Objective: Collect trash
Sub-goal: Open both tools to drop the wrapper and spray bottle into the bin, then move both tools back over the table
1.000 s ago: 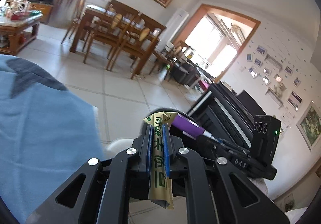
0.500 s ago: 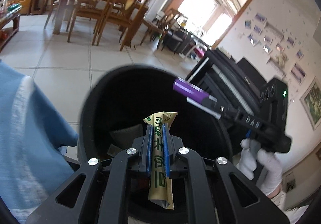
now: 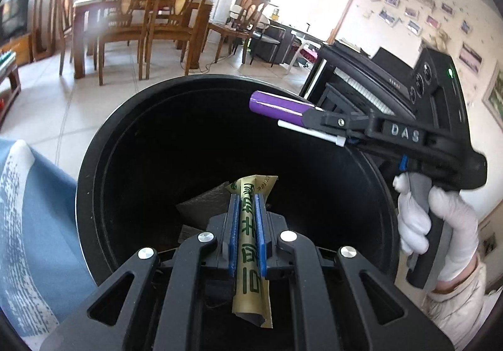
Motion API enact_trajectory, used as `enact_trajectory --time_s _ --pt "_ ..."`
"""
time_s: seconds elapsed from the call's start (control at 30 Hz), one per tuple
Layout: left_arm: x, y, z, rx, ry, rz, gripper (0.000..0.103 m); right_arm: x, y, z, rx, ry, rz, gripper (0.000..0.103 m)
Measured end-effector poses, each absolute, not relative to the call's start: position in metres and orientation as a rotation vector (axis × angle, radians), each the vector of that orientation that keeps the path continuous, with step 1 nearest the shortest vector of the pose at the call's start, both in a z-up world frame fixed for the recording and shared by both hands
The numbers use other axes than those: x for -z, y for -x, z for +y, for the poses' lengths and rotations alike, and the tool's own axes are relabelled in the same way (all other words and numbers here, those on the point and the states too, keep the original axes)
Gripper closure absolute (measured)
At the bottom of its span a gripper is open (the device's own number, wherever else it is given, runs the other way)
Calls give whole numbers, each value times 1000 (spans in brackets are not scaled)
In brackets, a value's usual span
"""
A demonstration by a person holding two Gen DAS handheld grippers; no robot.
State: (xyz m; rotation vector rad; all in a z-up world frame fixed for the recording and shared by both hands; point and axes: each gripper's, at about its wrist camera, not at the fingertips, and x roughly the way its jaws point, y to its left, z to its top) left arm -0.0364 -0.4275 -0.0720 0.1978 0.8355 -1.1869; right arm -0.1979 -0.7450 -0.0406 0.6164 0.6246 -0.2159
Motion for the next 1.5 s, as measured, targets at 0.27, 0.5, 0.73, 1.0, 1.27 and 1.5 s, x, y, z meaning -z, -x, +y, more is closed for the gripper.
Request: enact_trajectory --time_s 0.27,0.5,0.73,1.0,1.27,1.5 --pt "73 50 -433 1223 -261 800 90 39 198 -746 199 -630 629 71" --pt "71 57 -439 1233 -324 765 64 33 198 -740 170 -621 608 53" --pt "63 70 -434 1223 -353 640 13 30 202 -738 170 -620 581 35" --pt "70 72 -436 1214 -382 621 5 31 203 -739 164 -645 563 22" --pt "71 76 -434 1209 -411 594 5 30 208 -742 155 -671 538 7" --pt "72 77 -434 1206 -412 590 5 34 206 -742 144 -691 556 5"
